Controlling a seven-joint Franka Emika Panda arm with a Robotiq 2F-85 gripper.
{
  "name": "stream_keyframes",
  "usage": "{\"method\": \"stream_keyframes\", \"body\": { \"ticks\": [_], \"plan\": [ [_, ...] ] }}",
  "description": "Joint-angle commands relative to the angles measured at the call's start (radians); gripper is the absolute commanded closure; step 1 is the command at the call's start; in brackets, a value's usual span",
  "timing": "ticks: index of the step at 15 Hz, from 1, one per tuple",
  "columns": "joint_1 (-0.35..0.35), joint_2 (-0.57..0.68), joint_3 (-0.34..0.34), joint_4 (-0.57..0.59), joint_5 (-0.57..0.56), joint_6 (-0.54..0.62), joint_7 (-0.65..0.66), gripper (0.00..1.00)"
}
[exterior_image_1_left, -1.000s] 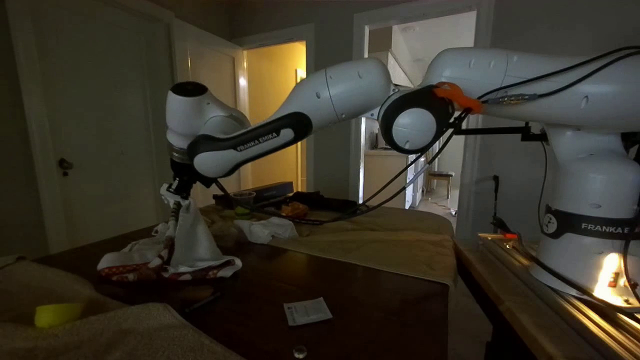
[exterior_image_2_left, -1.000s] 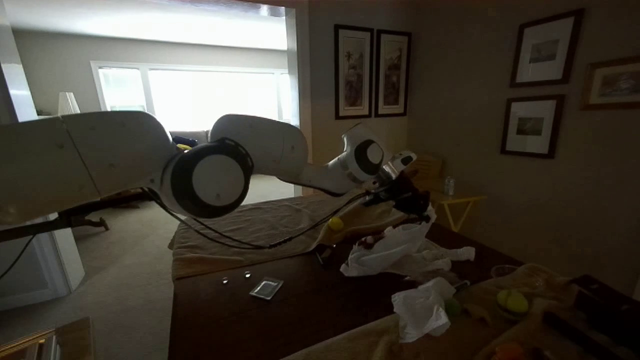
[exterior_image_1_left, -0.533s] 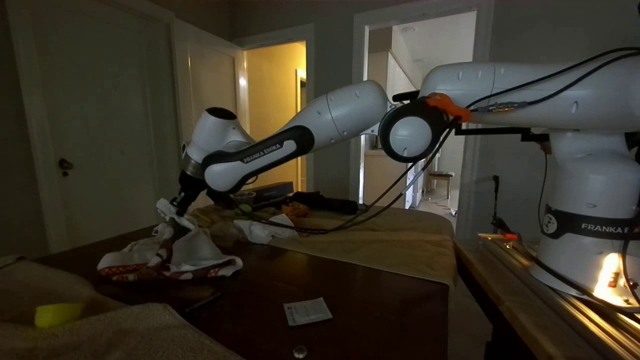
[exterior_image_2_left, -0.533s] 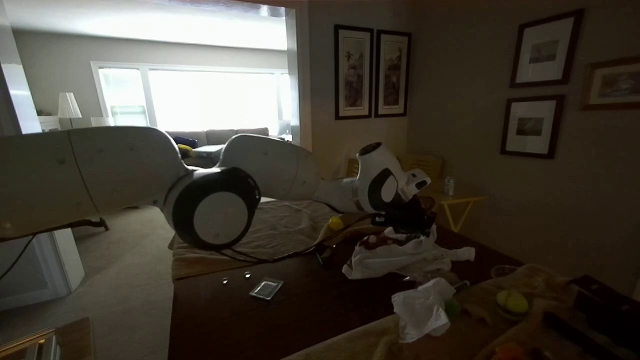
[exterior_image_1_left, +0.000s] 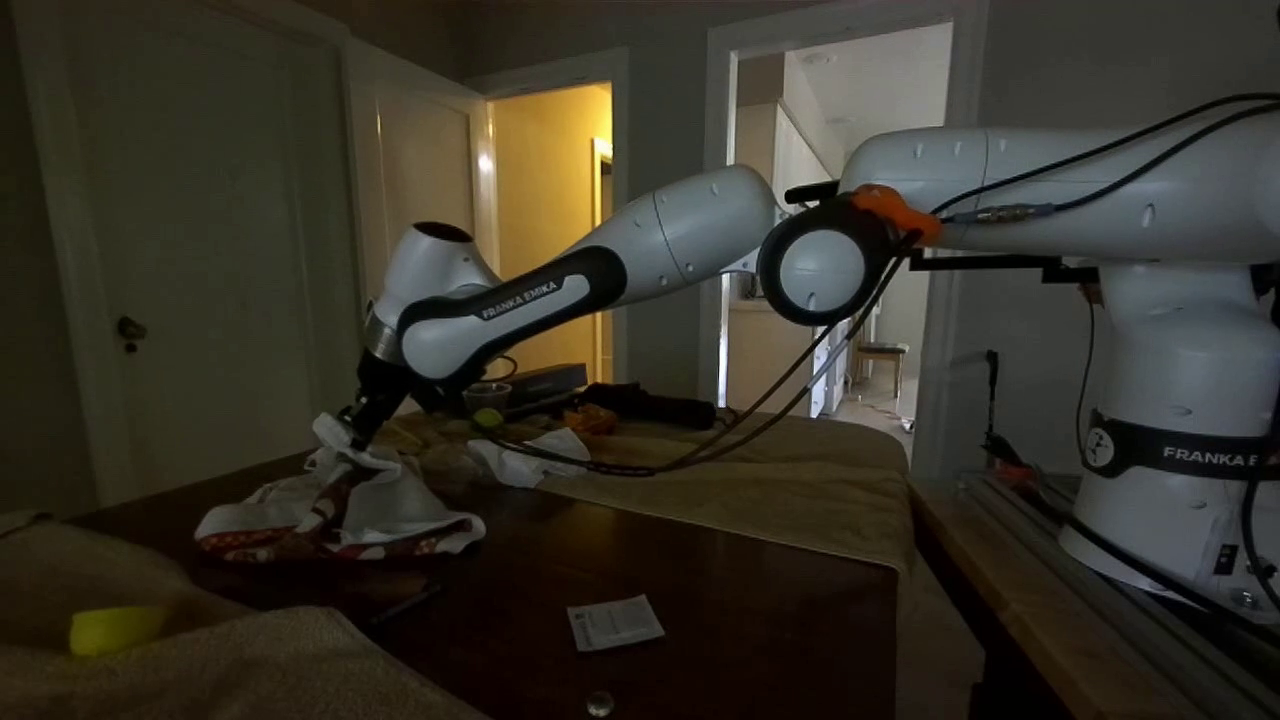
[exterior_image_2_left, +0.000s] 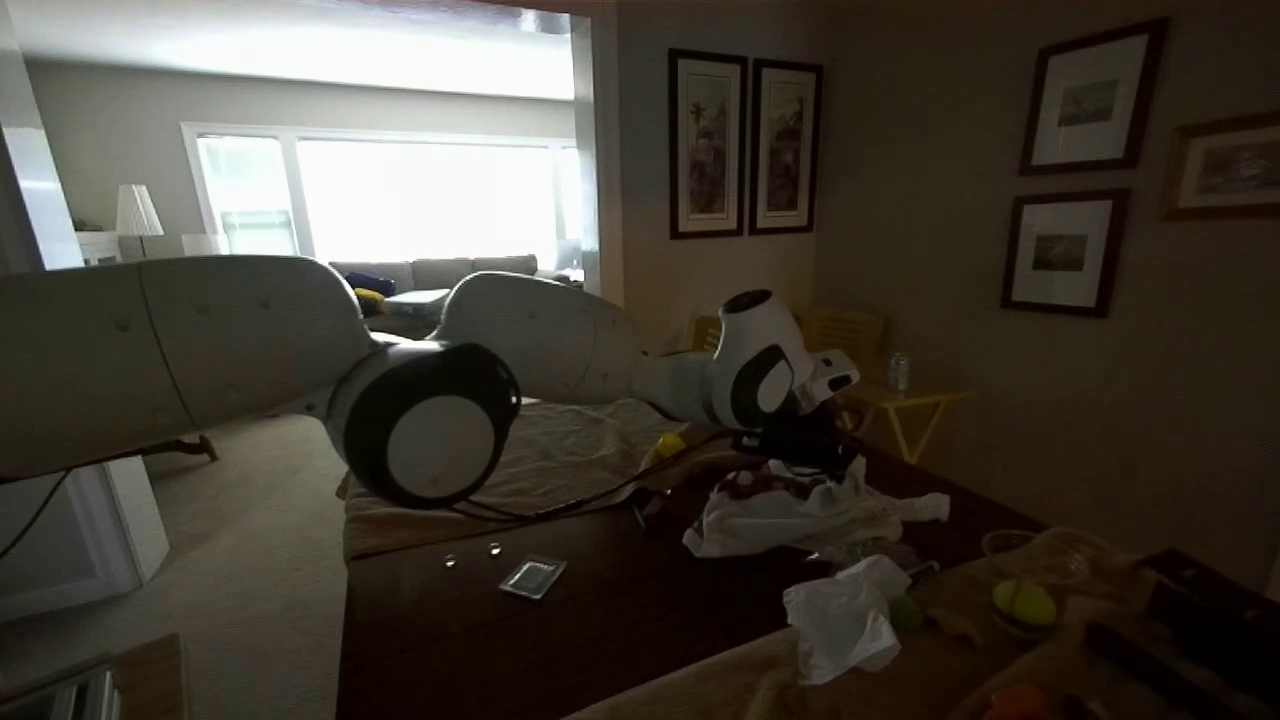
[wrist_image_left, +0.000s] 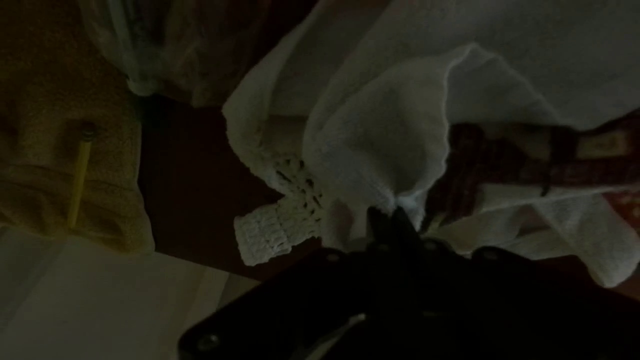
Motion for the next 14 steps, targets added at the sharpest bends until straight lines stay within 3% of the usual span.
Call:
{"method": "stream_keyframes", "body": {
  "ticks": [1,5,10,11,12,14],
  "plan": [
    [0.01,-0.016,-0.031,0.004,0.016,-0.061,0.003,0.99],
    [0.038,-0.03,-0.15,-0.001,-0.038,-0.16,0.138,0.99],
    [0.06,-0.039,-0.201,0.005,-0.05,-0.23,0.125,0.99],
    [0.062,-0.044,-0.198,0.0,-0.047,-0.242,0.117,0.71],
    [0.066,-0.046,-0.2,0.0,-0.048,-0.253,0.116,0.71],
    [0.073,-0.052,-0.203,-0.002,-0.05,-0.284,0.118,0.58]
  ]
}}
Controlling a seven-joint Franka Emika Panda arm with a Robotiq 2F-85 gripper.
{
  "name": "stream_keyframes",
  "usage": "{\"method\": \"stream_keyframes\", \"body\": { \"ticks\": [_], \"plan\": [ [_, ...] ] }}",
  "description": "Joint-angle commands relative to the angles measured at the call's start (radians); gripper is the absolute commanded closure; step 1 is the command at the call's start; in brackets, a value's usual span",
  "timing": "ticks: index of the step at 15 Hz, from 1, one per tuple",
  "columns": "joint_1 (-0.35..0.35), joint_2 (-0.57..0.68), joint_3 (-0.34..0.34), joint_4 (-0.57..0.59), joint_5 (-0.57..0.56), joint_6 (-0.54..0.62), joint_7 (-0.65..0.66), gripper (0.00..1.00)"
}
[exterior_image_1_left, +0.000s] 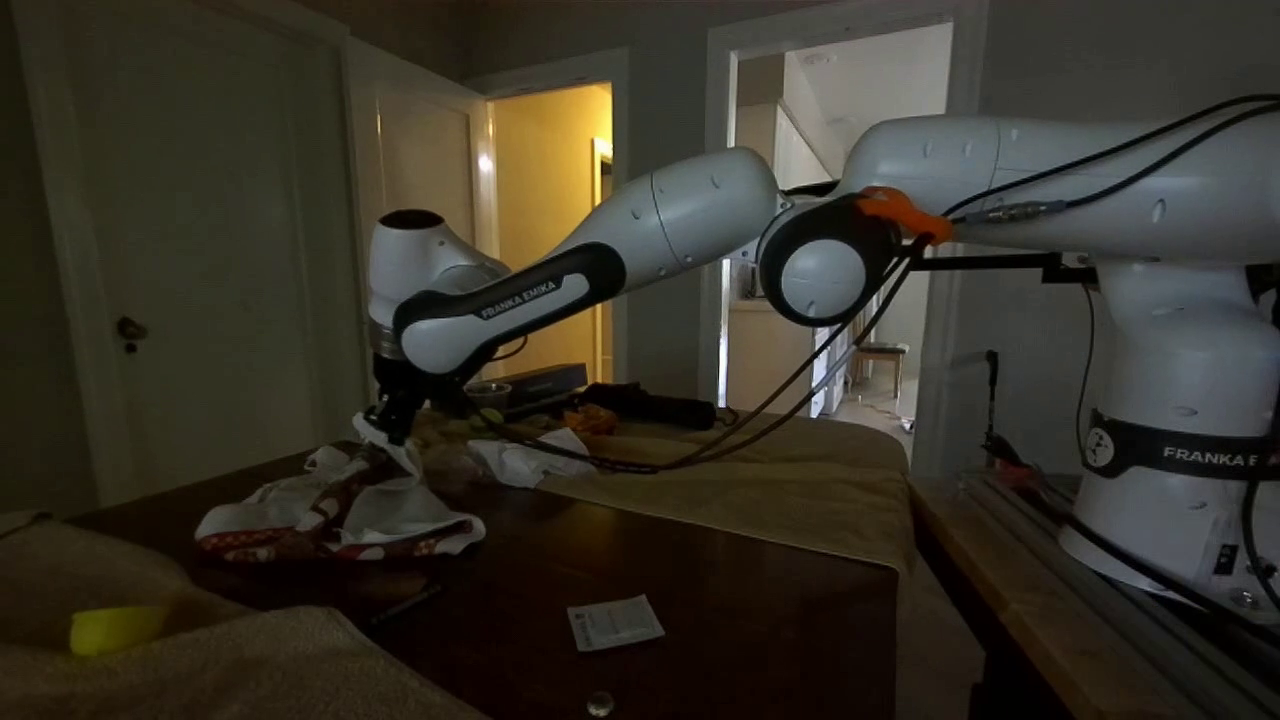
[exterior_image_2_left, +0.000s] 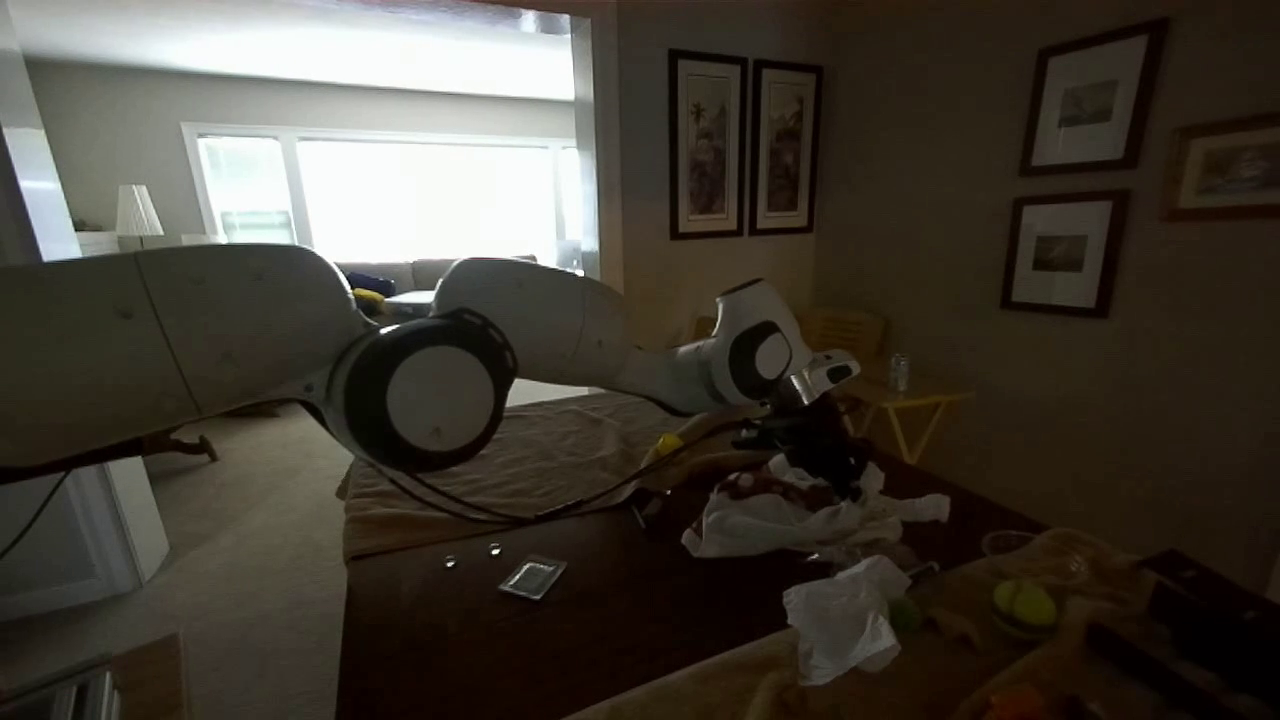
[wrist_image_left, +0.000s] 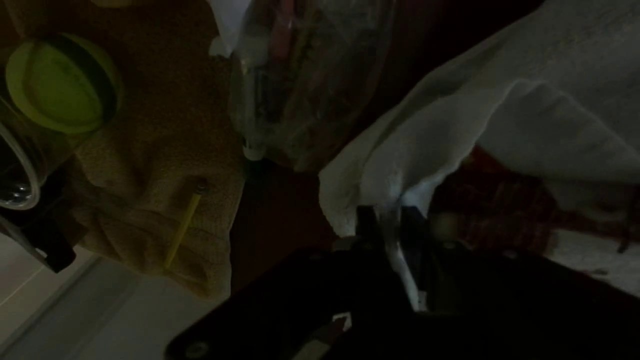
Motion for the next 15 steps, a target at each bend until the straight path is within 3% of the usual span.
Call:
{"method": "stream_keyframes", "body": {
  "ticks": [1,8,15],
  "plan": [
    [0.023,-0.029,-0.009,-0.005,-0.032,-0.086,0.016,0.5],
    [0.108,-0.105,-0.012,-0.015,-0.055,-0.277,0.018,0.02],
    [0.193,-0.153,0.065,-0.028,-0.017,-0.606,0.037,0.0]
  ]
}}
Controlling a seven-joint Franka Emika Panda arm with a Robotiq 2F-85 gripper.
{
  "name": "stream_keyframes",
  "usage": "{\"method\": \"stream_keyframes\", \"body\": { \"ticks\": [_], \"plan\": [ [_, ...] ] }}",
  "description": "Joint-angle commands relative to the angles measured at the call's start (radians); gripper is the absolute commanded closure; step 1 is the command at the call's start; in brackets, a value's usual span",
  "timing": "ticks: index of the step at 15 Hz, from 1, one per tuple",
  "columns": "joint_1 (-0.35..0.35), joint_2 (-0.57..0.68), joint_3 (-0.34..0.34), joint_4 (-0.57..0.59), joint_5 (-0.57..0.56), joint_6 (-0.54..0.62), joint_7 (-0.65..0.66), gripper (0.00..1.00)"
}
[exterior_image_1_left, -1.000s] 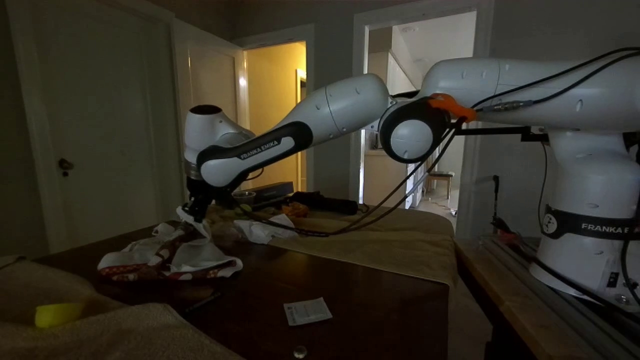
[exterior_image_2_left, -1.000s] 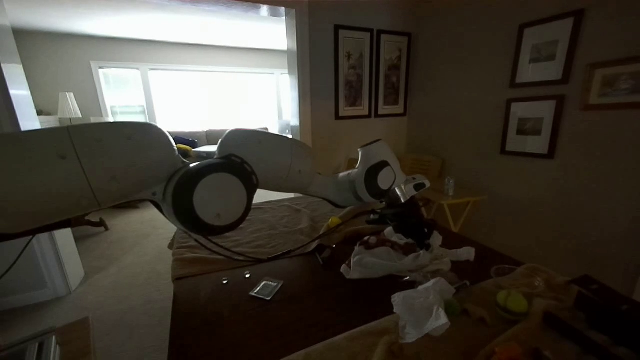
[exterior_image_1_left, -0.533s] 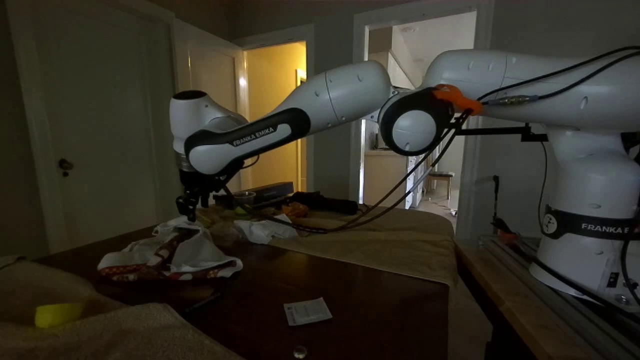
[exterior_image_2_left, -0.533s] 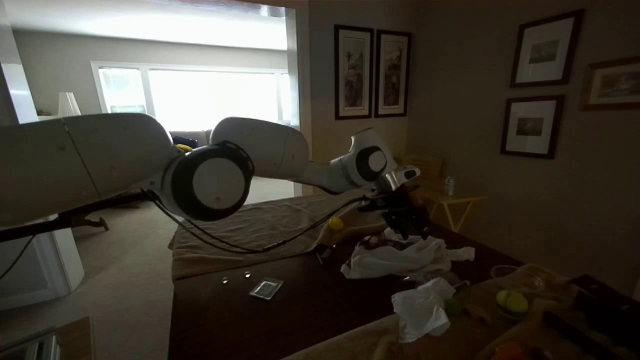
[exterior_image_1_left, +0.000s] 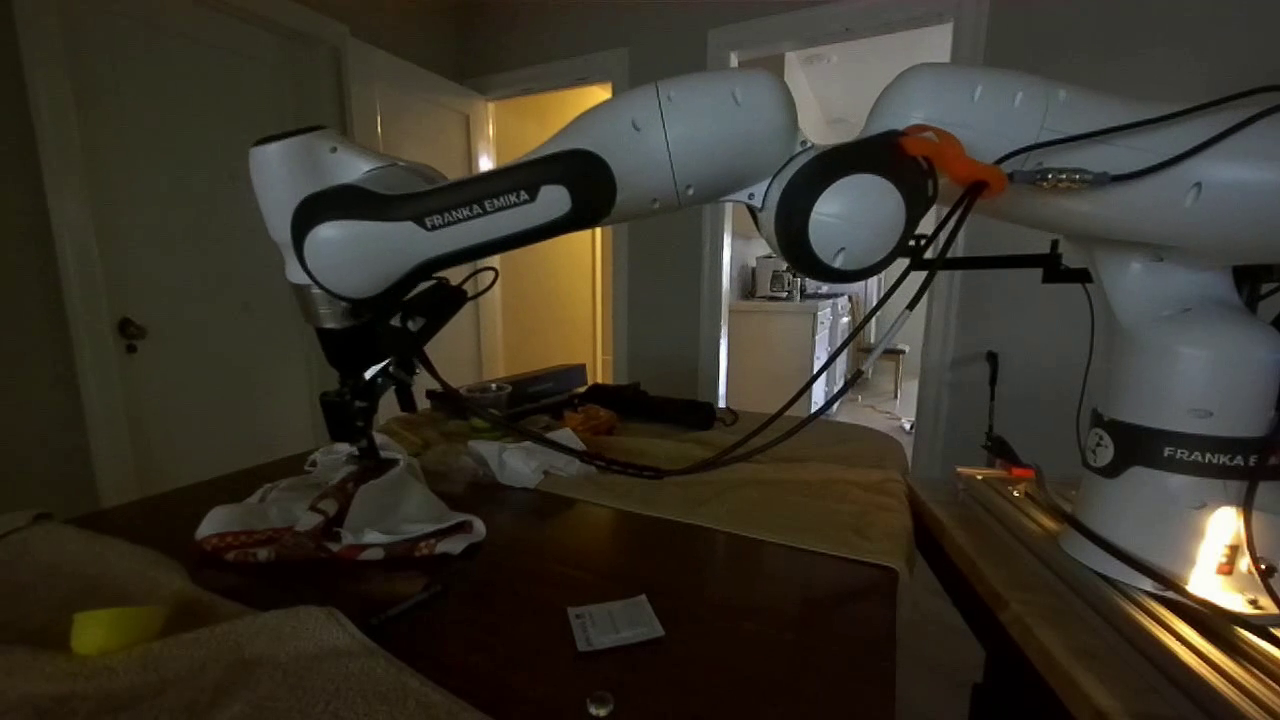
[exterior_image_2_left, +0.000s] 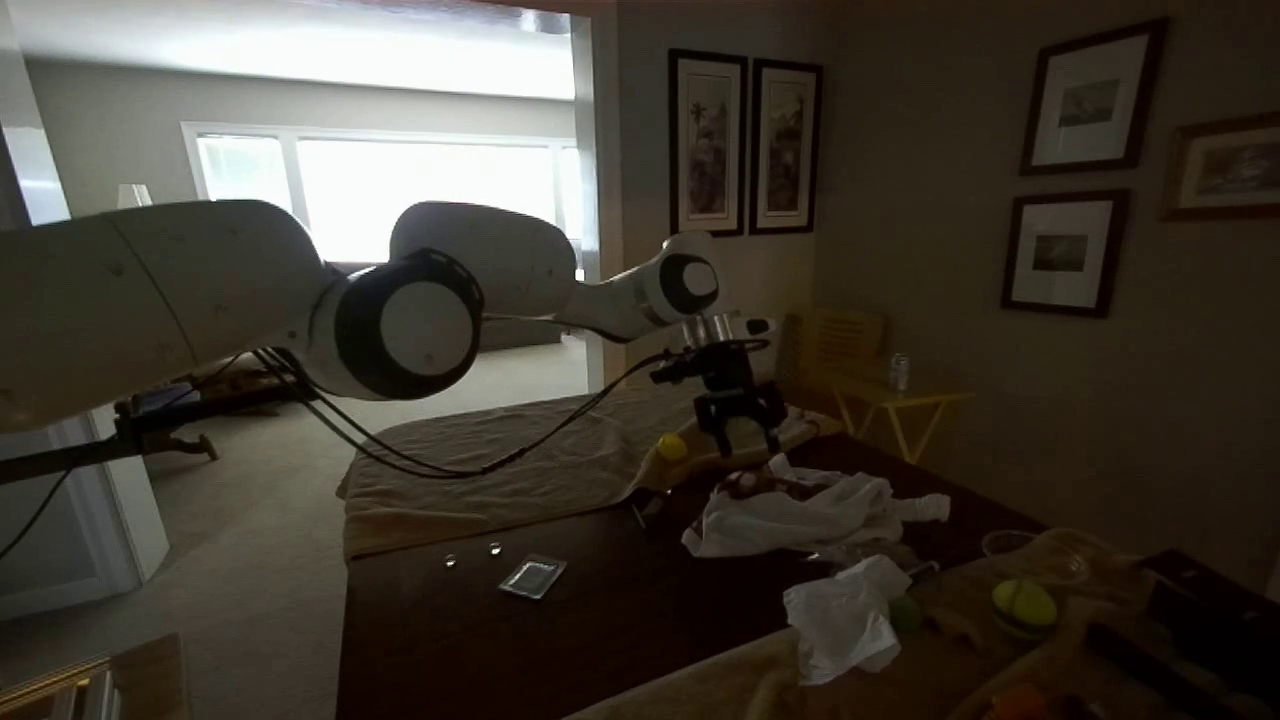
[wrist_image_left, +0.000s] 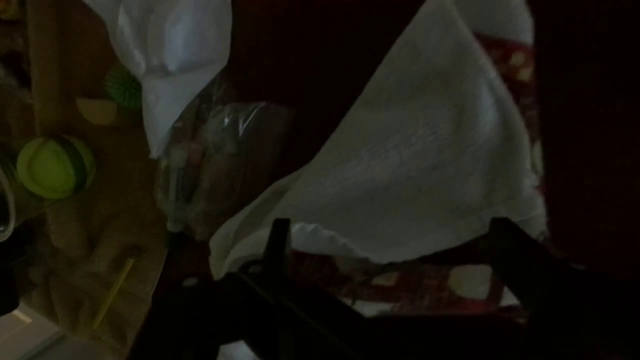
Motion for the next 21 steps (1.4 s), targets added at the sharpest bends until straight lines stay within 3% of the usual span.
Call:
{"method": "stream_keyframes", "body": {
  "ticks": [1,6,19,21],
  "plan": [
    [0.024,-0.033,0.047,-0.028,0.009,-0.132,0.028,0.0],
    [0.018,0.017,0.072,0.022,0.004,-0.194,0.031,0.0],
    [0.015,0.116,0.06,0.03,-0.024,-0.018,-0.076,0.0],
    [0.017,0.119,0.055,0.03,-0.029,0.004,-0.087,0.1]
  ]
}}
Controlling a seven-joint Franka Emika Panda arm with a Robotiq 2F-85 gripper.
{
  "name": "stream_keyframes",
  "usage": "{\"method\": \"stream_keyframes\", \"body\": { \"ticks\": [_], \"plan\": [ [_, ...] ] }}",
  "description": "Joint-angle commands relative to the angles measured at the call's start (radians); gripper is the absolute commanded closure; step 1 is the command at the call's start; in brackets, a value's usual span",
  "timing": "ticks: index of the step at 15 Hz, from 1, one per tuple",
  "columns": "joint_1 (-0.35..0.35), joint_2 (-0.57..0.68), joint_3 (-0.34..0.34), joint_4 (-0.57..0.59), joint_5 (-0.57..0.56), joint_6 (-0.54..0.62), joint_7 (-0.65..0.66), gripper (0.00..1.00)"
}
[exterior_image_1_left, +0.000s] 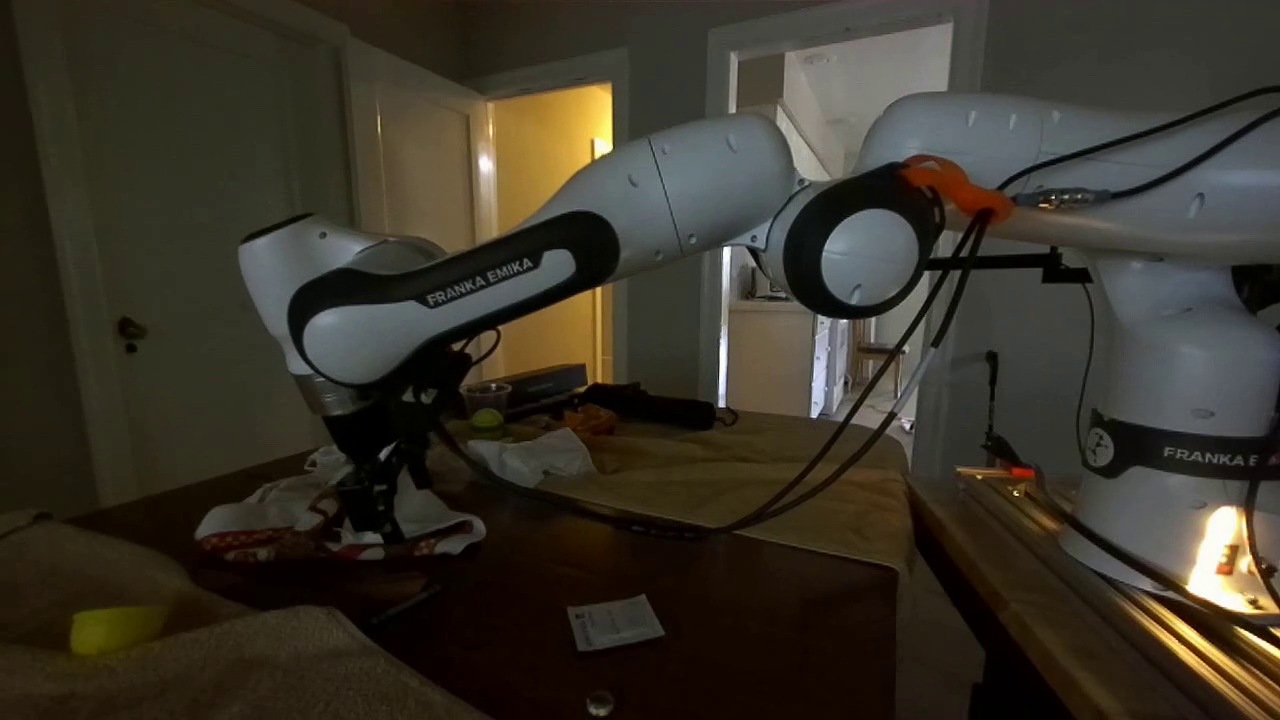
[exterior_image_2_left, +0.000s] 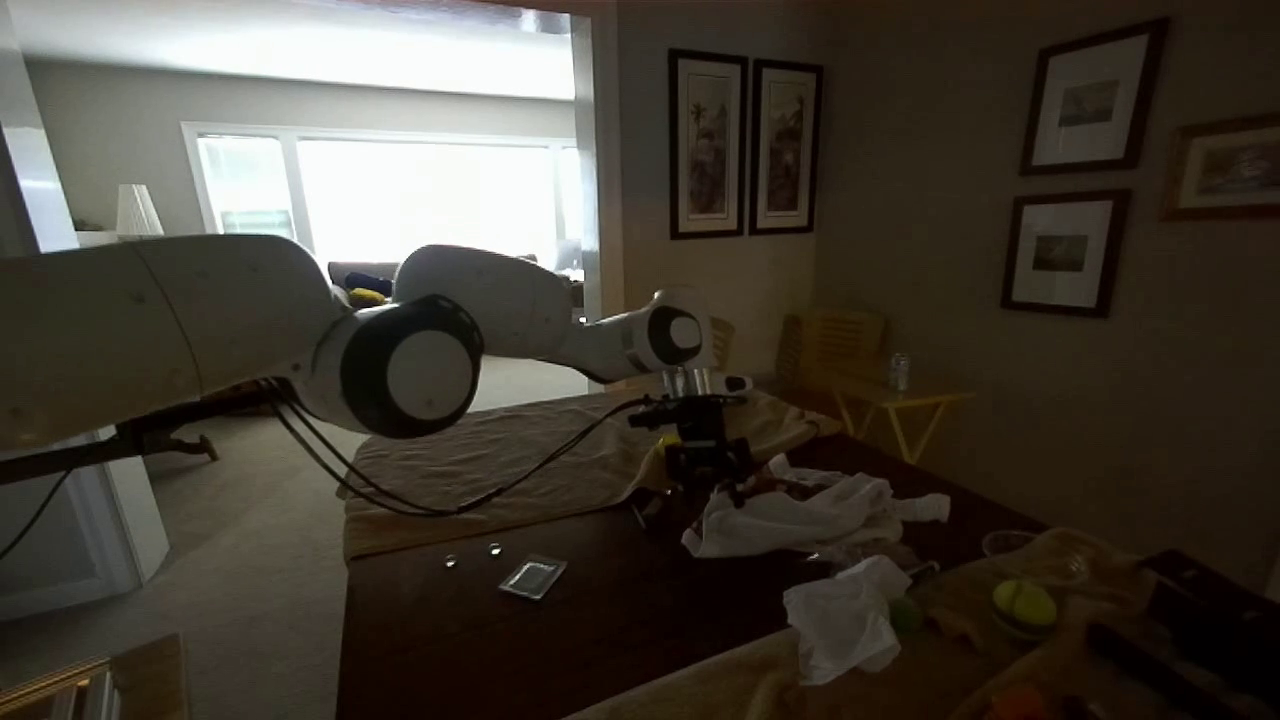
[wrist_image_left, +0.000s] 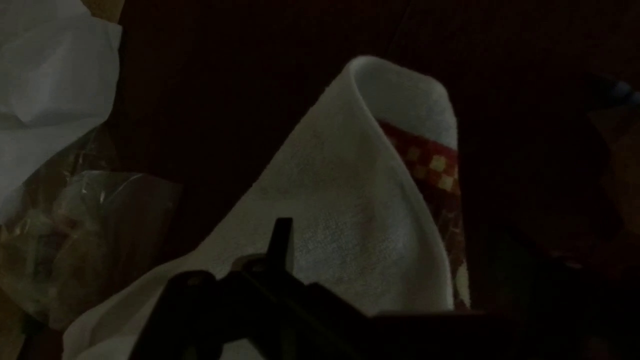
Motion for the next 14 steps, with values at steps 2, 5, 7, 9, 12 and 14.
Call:
{"method": "stream_keyframes", "body": {
  "ticks": [2,5,7,9,12,14],
  "plan": [
    [0.006,0.02,-0.007,0.033,-0.031,0.047,-0.05,0.18],
    [0.009,0.012,-0.012,0.022,-0.036,0.067,-0.067,0.45],
    [0.011,0.011,-0.014,0.02,-0.039,0.074,-0.078,0.56],
    [0.012,0.011,-0.014,0.018,-0.04,0.077,-0.087,0.72],
    [0.013,0.011,-0.011,0.016,-0.041,0.078,-0.098,0.78],
    [0.014,0.011,-0.011,0.016,-0.04,0.078,-0.099,0.7]
  ]
}}
